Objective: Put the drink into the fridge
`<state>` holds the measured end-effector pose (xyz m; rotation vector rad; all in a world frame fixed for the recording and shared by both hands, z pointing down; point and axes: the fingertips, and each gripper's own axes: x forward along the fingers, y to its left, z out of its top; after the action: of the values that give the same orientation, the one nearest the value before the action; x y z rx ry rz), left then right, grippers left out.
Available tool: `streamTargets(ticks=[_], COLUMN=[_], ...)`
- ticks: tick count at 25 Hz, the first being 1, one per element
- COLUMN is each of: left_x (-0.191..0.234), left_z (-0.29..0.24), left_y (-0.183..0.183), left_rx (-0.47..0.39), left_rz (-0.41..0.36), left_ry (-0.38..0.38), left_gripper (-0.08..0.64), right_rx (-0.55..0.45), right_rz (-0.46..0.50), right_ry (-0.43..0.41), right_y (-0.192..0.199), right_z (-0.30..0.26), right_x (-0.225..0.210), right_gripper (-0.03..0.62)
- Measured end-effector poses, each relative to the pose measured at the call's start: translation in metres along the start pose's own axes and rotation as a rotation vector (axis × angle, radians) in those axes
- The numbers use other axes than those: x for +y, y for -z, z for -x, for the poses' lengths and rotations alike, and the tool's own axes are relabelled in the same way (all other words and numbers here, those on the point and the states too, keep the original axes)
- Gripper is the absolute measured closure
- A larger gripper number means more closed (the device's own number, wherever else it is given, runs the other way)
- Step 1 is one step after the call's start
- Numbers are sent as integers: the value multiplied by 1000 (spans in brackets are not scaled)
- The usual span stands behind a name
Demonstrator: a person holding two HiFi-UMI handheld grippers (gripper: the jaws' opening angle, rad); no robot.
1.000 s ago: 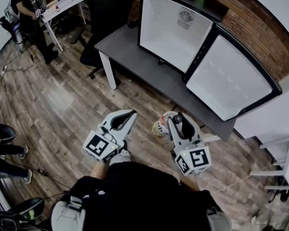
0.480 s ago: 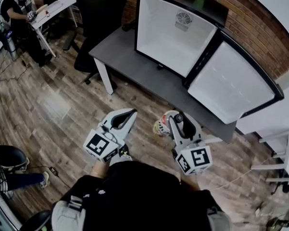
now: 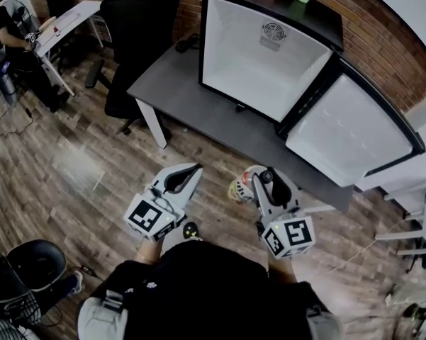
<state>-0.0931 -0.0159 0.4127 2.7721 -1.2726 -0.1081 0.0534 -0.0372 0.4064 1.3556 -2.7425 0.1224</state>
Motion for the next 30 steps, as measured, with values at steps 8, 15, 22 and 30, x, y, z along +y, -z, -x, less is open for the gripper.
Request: streamTargets(ticks=[8, 15, 22, 30], left_x=[44, 59, 64, 93], left_z=[5, 11, 8, -1], left_y=[-8, -5, 2, -4], left_rx=[-25, -16, -28, -18], left_rz=[-18, -1, 30, 9], left_ry=[31, 43, 42, -25], left_gripper=[557, 557, 557, 557], right_rx=[-12, -11, 5, 8], right_rz=[-2, -3, -3, -23], right_ry=[58, 88, 104, 95], right_y=[-5, -7, -3, 3], right_z=[-34, -46, -49, -79], right_x=[7, 9, 4, -21], right_gripper=[439, 439, 439, 440])
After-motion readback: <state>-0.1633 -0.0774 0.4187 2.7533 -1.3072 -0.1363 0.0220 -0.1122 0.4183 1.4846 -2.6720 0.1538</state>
